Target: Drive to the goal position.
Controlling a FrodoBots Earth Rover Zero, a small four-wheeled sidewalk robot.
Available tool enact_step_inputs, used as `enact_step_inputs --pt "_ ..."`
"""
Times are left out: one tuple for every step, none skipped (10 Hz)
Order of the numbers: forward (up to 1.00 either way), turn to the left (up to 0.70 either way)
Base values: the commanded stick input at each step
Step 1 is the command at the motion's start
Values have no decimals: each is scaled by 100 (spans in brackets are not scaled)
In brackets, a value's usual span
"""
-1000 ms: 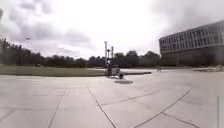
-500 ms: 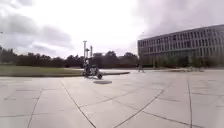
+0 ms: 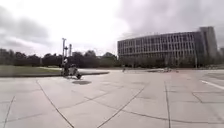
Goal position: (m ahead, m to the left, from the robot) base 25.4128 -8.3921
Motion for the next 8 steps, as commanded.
enact_step_inputs --pt "0 -70" --pt "0 -70" --pt "0 -70" --pt "0 -70" --pt "0 -70" --pt "0 -24" --pt "0 0" --pt "0 0"
